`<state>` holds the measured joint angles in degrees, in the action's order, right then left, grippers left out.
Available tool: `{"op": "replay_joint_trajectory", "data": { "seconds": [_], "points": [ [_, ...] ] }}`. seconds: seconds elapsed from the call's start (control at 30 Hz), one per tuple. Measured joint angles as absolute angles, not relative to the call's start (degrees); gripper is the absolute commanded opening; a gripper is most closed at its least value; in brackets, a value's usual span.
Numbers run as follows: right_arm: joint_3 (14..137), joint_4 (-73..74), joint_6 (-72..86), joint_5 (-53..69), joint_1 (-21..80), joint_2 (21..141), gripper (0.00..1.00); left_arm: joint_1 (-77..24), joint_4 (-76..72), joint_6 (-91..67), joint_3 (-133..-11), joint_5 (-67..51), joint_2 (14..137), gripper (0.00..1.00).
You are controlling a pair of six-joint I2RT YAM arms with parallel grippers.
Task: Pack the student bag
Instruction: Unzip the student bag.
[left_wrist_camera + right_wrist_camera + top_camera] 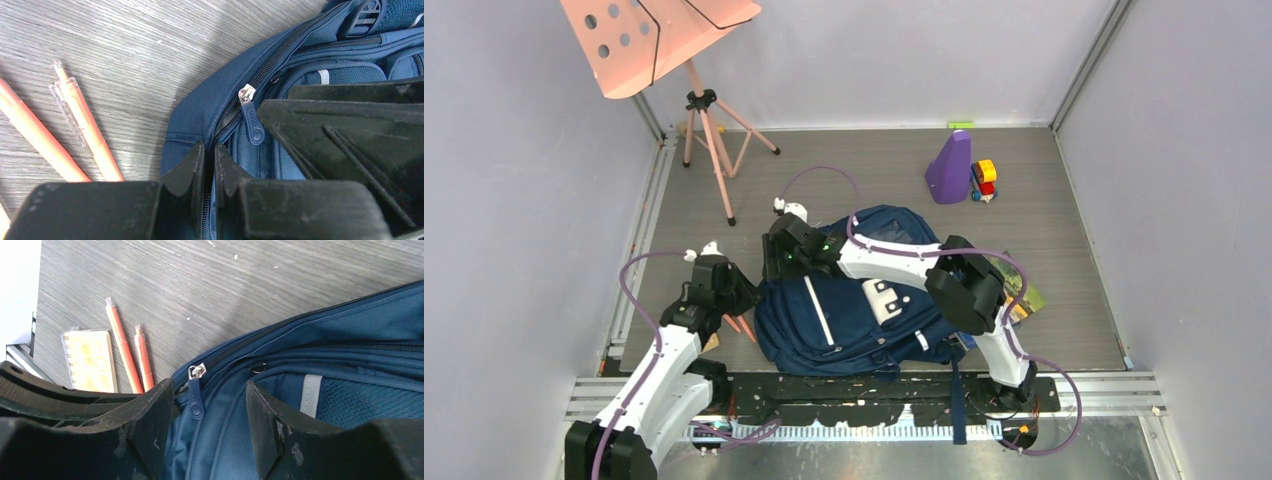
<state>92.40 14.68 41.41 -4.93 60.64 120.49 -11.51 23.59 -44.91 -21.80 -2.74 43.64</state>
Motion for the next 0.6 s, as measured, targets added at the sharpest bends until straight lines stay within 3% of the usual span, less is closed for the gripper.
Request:
{"op": "replay_joint_trajectory", "data": {
  "seconds": [0.37, 0.6],
  "points": [
    [92.40, 14.06, 42.19, -2.31, 62.67, 121.12, 0.53, -11.49, 23.33, -44.77, -21.80, -3.05, 44.21, 0.00],
    [92.40, 13.78, 40.40, -2.44, 62.74, 122.34, 0.41, -11.46, 23.14, -44.75, -21.80, -3.20, 44.56, 0.00]
  ]
}}
